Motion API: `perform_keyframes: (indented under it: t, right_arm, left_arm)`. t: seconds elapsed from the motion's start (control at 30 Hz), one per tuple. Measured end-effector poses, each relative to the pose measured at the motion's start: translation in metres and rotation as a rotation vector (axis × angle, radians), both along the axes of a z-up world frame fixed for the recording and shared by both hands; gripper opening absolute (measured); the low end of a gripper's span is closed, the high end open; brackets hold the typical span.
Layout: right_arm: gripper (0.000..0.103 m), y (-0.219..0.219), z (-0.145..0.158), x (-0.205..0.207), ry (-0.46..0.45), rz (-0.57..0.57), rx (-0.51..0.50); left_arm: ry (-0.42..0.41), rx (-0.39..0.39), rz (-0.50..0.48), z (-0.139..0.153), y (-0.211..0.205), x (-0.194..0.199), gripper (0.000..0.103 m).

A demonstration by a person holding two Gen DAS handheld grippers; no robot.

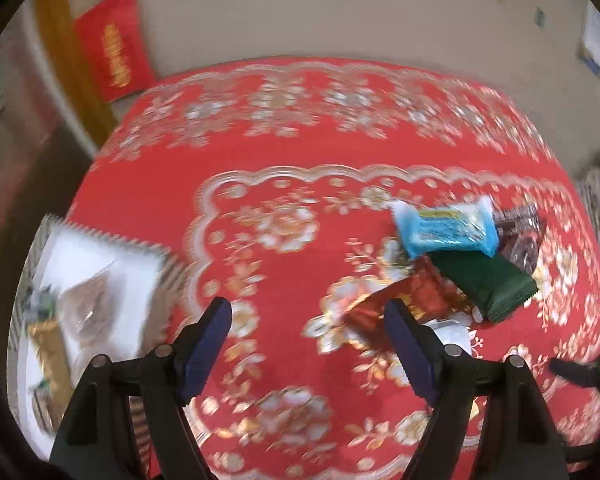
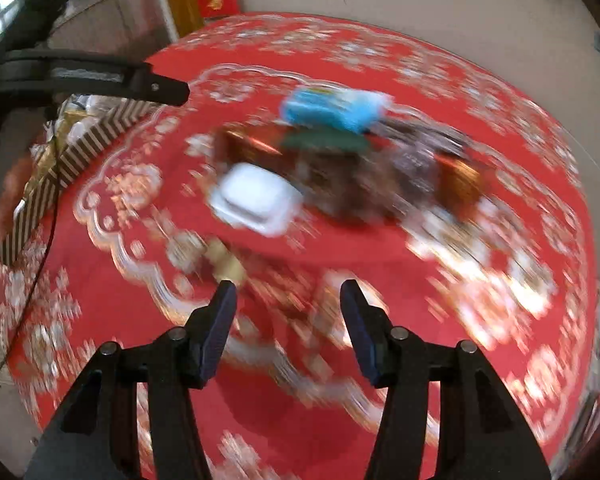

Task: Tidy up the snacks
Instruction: 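Move both open tools back to the remaining snacks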

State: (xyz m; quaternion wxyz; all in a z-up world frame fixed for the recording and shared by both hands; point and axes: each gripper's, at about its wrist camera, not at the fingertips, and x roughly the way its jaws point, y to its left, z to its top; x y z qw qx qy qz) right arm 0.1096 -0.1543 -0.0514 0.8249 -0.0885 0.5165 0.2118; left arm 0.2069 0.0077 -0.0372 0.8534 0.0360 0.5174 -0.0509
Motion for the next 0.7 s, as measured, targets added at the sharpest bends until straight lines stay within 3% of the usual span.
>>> perform_keyframes:
  t: [0.17,0.23,0.3,0.4,0.5,0.6,0.7]
  right_arm:
    - [0.053,-0.037,0.024,-0.014,-0.033,-0.069,0.130]
    - [0.053,-0.040,0.027,-0.016,-0.033,-0.079,0.168]
    - [0.053,-0.038,0.026,-0.014,-0.029,-0.087,0.185]
    - [0.053,-0.031,0.024,-0.013,-0.023,-0.082,0.204]
    - [0.053,-0.026,0.022,-0.013,-0.018,-0.078,0.206]
    - [0.053,-0.023,0.021,-0.013,-0.012,-0.080,0.204]
    - [0.053,-0.018,0.022,-0.015,-0.018,-0.065,0.199]
  left_arm:
    - [0.055,-0.033,-0.110,-0.012,-0.024,0.009,0.080]
    - [0.069,-0.006,-0.153,-0.017,-0.034,0.010,0.080]
    - [0.077,0.013,-0.183,-0.021,-0.041,0.013,0.080]
    - [0.124,-0.018,-0.215,-0.028,-0.049,0.019,0.080]
    - [0.155,0.039,-0.232,-0.040,-0.059,0.020,0.080]
    - [0.159,0.070,-0.195,-0.044,-0.052,0.020,0.081]
    - [0.183,0.032,-0.101,-0.041,-0.024,0.022,0.077]
